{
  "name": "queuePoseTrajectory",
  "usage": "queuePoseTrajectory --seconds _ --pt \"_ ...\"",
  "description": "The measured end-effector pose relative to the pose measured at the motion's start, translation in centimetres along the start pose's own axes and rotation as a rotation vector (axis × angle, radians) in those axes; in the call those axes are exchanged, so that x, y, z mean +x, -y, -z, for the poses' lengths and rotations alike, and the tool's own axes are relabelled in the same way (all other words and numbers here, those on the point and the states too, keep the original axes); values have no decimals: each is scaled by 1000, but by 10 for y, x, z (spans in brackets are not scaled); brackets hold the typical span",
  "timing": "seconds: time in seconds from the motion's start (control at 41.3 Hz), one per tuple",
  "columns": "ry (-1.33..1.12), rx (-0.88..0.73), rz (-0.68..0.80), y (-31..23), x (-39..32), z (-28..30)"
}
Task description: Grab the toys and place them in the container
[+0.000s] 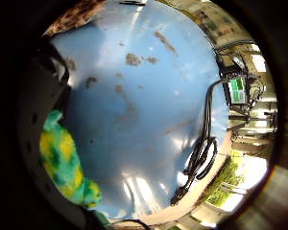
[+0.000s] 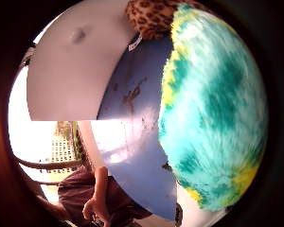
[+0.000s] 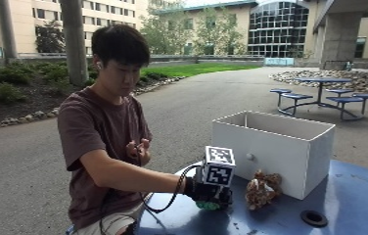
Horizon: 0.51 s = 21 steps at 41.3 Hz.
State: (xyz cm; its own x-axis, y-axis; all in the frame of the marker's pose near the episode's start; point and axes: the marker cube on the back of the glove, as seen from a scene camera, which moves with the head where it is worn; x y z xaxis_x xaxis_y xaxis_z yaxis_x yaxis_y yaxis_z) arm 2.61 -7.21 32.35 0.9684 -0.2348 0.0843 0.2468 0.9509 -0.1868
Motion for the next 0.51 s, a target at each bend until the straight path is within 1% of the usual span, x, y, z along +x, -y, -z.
queuePoseTrajectory --seconds 0.097,0.169,0.266,0.339,0.436,0.508 --pt "68 -86 -6 5 -6 25" --pt "74 -79 -21 8 -11 59" --pt "53 -27 -22 11 -16 109" --pt "36 36 -20 16 -24 156" --pt "6 108 -18 27 -42 223" --pt "-22 150 -27 38 -58 261"
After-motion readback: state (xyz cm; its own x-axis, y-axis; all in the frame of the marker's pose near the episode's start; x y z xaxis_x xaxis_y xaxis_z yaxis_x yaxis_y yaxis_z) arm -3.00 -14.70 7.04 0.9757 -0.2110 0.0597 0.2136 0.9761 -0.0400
